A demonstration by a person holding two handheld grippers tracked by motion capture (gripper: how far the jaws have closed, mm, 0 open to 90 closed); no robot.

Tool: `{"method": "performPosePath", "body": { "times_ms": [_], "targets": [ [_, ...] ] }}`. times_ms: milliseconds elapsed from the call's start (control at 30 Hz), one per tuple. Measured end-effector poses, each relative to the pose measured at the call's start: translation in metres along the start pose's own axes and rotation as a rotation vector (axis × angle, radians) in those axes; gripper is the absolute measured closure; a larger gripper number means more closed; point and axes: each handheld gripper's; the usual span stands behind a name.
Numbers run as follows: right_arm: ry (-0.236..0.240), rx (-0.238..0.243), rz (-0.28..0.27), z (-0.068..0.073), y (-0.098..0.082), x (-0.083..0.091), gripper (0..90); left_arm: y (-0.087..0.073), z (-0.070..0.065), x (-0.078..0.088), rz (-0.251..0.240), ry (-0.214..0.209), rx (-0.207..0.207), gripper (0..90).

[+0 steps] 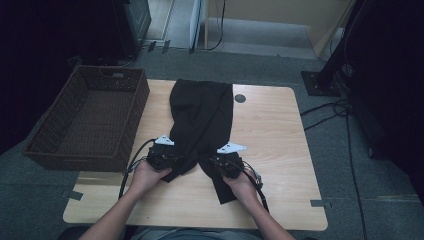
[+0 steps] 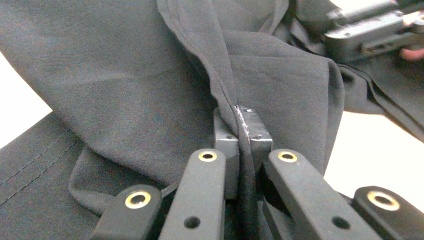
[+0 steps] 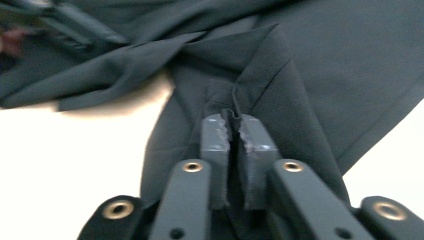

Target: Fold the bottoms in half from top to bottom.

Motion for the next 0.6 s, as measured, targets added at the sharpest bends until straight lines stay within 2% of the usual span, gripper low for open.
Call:
{"method": "performPosePath", "body": {
  "times_ms": [133, 267, 367, 433, 500, 567, 600],
  "targets": [
    [0.113, -0.010, -0.027, 0.012, 0.002, 0.013, 85.9, 0.000, 0.000, 0.000, -0.004, -0.002, 0.005, 89.1],
    [0.244, 0.007, -0.005, 0.037, 0.002, 0.015, 86.0, 0.000, 0.000, -0.001, -0.004, -0.004, 0.012, 89.0],
    [0.309, 0.049, 0.022, 0.060, 0.000, 0.010, 85.9, 0.000, 0.000, -0.001, -0.005, -0.004, 0.014, 89.1],
    [0.336, 0.072, 0.031, 0.071, -0.001, 0.006, 85.7, 0.000, 0.000, 0.000, -0.007, -0.003, 0.009, 89.0],
    [0.371, 0.079, 0.046, 0.082, -0.002, 0.002, 85.8, 0.001, -0.001, 0.002, -0.023, -0.004, 0.010, 89.1],
    [0.391, 0.075, 0.046, 0.089, -0.003, 0.001, 85.6, 0.004, -0.001, 0.004, -0.031, -0.006, 0.008, 89.1],
    [0.391, 0.093, 0.049, 0.092, -0.002, 0.001, 85.2, 0.005, -0.001, 0.005, -0.035, -0.011, 0.008, 89.1]
  ]
}}
Point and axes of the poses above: each handheld gripper's, and its own axes: x roughly backward along the jaws, y roughly out of its top, z roughly to its left, and after that the axes turned 11 degrees about x, right-handed
